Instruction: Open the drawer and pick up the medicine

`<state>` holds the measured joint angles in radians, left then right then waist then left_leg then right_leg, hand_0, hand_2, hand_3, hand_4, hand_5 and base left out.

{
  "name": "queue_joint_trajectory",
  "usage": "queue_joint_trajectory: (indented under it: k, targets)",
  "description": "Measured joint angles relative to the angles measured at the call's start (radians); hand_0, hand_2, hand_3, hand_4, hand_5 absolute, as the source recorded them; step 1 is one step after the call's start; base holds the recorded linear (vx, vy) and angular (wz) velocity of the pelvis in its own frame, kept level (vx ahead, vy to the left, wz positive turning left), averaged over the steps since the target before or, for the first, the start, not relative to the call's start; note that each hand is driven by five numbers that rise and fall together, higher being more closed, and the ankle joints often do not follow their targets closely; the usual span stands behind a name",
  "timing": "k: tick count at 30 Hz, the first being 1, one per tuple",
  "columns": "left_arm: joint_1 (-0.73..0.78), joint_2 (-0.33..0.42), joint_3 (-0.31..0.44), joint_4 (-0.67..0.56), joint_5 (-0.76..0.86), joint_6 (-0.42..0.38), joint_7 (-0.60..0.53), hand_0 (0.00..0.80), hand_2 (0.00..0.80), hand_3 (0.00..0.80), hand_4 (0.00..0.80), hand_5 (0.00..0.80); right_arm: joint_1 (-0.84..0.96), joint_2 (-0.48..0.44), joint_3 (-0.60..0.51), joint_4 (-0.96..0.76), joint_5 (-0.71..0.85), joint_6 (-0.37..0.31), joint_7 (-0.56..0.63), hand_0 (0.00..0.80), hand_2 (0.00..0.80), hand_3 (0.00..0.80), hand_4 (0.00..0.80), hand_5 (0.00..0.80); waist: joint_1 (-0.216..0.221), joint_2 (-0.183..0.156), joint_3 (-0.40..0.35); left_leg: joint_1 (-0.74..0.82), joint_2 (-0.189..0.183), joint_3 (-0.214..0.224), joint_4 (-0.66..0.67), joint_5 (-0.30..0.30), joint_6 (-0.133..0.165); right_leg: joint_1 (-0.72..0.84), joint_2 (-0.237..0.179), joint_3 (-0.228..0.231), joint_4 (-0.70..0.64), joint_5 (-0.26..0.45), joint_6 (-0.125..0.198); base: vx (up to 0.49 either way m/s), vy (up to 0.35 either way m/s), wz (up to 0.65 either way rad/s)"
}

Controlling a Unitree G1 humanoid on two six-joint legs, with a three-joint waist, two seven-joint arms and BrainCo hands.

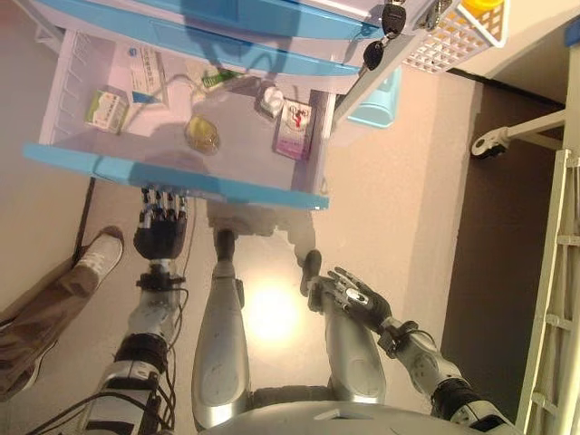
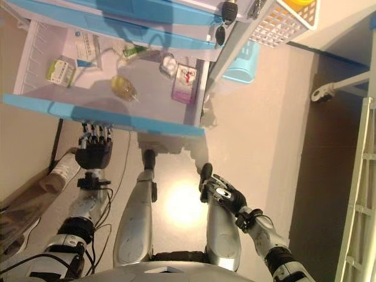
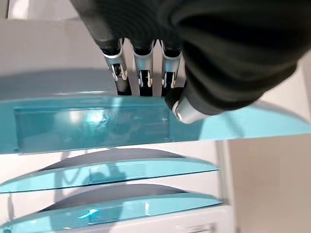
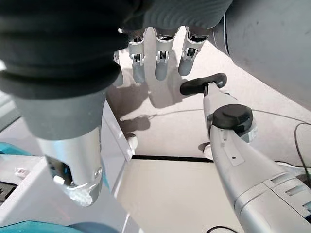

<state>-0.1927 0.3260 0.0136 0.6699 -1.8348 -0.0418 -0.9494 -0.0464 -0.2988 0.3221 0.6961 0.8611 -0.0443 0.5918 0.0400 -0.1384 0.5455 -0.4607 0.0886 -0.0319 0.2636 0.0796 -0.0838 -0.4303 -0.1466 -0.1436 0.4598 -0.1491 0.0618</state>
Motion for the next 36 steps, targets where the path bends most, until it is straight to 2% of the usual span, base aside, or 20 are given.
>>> queue_joint_trajectory:
  k: [5,11,18,19,20,21,29,33,36]
  targets:
    - [0.089,-0.048,-0.001,0.085,-0.013,0.04,-0.037,0.8,0.8,0.8,0.8,0.8,0.011,-0.015,-0.004,-0.031,-0.021,0.021,-0.008,0.0,0.0,0.0,0.0,0.0,0.015,0.019,0.001,0.011,0.001,-0.027,-0.012,0.013,-0.005,0.015,0.003,-0.026,0.014,-0.021,-0.006,-0.027,-0.014,0.14]
    - [0.161,-0.055,0.0,0.166,-0.016,0.089,-0.05,0.8,0.8,0.8,0.8,0.8,0.019,-0.017,-0.004,-0.036,-0.022,0.029,-0.019,0.0,0.0,0.0,0.0,0.0,0.04,0.02,0.002,0.01,0.002,-0.051,-0.017,0.014,-0.006,0.016,0.003,-0.051,0.041,-0.055,-0.016,-0.021,-0.02,0.15]
    - [0.163,-0.057,0.001,0.24,-0.012,0.128,0.014,0.8,0.8,0.8,0.8,0.8,0.022,-0.016,-0.004,-0.032,-0.022,0.029,-0.019,0.0,0.0,0.0,0.0,0.0,0.05,0.019,0.001,0.01,0.005,-0.054,-0.016,0.016,-0.009,0.02,0.004,-0.062,0.049,-0.063,-0.019,-0.002,-0.001,0.04]
    - [0.163,-0.057,0.002,0.25,-0.012,0.128,0.034,0.696,0.696,0.696,0.696,0.696,0.022,-0.015,-0.005,-0.03,-0.022,0.028,-0.018,0.0,0.0,0.0,0.0,0.0,0.05,0.019,0.001,0.01,0.005,-0.054,-0.016,0.019,-0.014,0.022,0.003,-0.064,0.048,-0.063,-0.019,0.009,0.015,0.07]
    - [0.161,-0.056,0.003,0.259,-0.012,0.13,0.056,0.298,0.298,0.298,0.298,0.298,0.022,-0.012,-0.008,-0.027,-0.022,0.027,-0.017,0.0,0.0,0.0,0.0,0.0,0.049,0.019,0.001,0.01,0.005,-0.054,-0.015,0.019,-0.015,0.026,0.003,-0.067,0.048,-0.063,-0.019,0.006,0.016,0.09]
    - [0.159,-0.056,0.003,0.27,-0.011,0.135,0.074,0.0,0.0,0.0,0.0,0.0,0.022,-0.008,-0.014,-0.021,-0.023,0.027,-0.015,0.0,0.0,0.0,0.0,0.0,0.049,0.019,0.001,0.01,0.005,-0.054,-0.012,0.019,-0.015,0.029,0.003,-0.068,0.048,-0.064,-0.018,0.01,0.026,0.1]
    - [0.143,-0.046,0.047,0.345,0.032,0.145,0.25,0.0,0.0,0.0,0.0,0.0,0.021,0.002,-0.04,0.015,-0.027,0.006,-0.018,0.0,0.0,0.0,0.0,0.0,0.049,0.017,0.0,0.012,0.002,-0.054,0.005,0.017,-0.017,0.042,0.004,-0.059,0.051,-0.068,-0.016,0.01,0.02,0.03]
    - [0.141,-0.037,0.061,0.337,0.104,0.096,0.317,0.0,0.0,0.0,0.0,0.0,0.023,0.004,-0.048,0.044,-0.06,-0.082,-0.162,0.0,0.0,0.0,0.0,0.0,0.047,0.017,0.0,0.023,0.002,-0.052,0.008,0.015,-0.016,0.056,0.005,-0.057,0.049,-0.068,-0.016,0.043,0.001,0.02]
    - [0.15,-0.034,0.06,0.318,0.195,0.041,0.389,0.0,0.0,0.0,0.0,0.0,0.071,0.002,-0.08,-0.04,-0.059,-0.146,-0.29,0.0,0.0,0.0,0.0,0.0,0.045,0.016,0.0,0.044,0.001,-0.05,0.005,0.013,-0.016,0.078,0.004,-0.056,0.043,-0.067,-0.014,0.053,-0.027,-0.01]
